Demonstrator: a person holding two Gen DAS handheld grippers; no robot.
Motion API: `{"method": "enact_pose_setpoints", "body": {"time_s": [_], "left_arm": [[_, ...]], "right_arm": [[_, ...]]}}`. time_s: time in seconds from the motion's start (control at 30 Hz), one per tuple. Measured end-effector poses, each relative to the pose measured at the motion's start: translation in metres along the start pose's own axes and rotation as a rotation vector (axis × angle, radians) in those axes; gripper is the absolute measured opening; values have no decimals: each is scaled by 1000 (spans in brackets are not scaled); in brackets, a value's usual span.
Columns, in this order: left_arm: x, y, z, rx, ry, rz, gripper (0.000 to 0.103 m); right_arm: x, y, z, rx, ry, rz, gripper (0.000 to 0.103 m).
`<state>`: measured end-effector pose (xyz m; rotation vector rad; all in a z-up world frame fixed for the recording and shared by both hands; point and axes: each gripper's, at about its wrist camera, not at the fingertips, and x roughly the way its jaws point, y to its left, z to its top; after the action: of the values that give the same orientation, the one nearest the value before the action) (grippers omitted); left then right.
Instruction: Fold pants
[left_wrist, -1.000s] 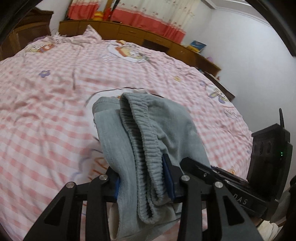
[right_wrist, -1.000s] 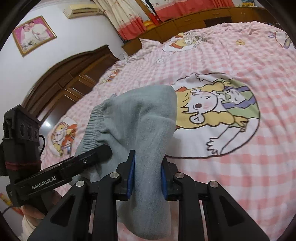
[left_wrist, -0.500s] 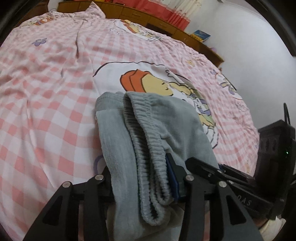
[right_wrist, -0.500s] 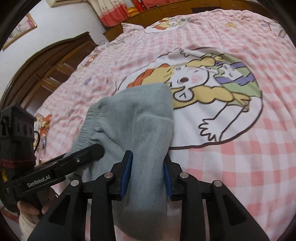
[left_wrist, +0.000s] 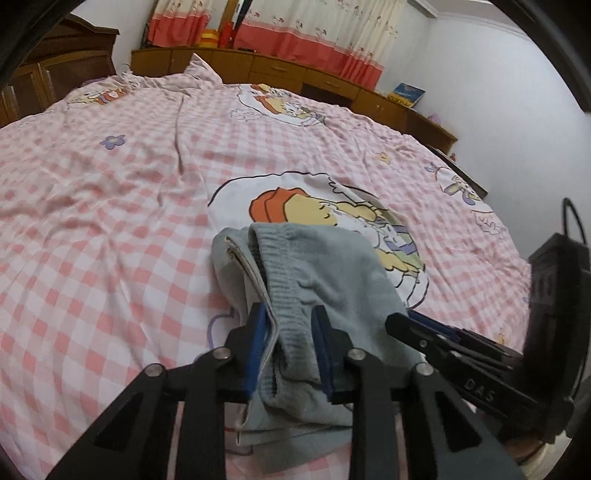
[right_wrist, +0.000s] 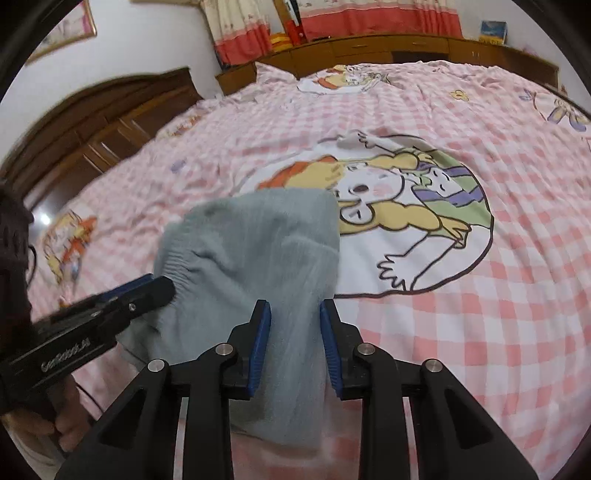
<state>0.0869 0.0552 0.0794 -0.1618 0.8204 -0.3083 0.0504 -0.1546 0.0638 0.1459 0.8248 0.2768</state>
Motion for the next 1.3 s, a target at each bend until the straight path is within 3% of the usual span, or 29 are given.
{"method": "enact_pose_setpoints", "body": {"time_s": [0.17, 0.23, 0.4, 0.47, 0.63, 0.83, 0.9, 1.0, 1.2, 1.3], "left_arm": [[25, 13, -7, -3, 48, 69, 26], [26, 17, -9, -14, 48, 75, 32], [7, 13, -12, -20, 39, 85, 32], [-3, 9, -16, -20, 37, 98, 34], [-25, -1, -34, -19, 62, 110, 59], [-30, -12, -64, -4, 122, 135, 77], [-26, -14, -73, -9, 147, 163, 78], [-19, -11, -84, -21, 187, 199, 78], [1, -1, -93, -22, 230, 267, 79], [9, -1, -96, -9, 236, 267, 87]], "right_arm": [[16, -8, -6, 1, 19, 6, 32], [10, -10, -4, 25, 27, 18, 32], [-15, -7, -6, 45, 25, 29, 32], [-28, -2, -12, 18, 20, 26, 37], [-49, 7, -30, -21, 22, 21, 66], [-44, 3, -58, -5, 133, -56, 68], [-35, -2, -64, -2, 182, -103, 68], [-25, -9, -69, 33, 225, -107, 68], [-10, -9, -73, 5, 249, -145, 73], [-7, -7, -74, -10, 246, -140, 79]]}}
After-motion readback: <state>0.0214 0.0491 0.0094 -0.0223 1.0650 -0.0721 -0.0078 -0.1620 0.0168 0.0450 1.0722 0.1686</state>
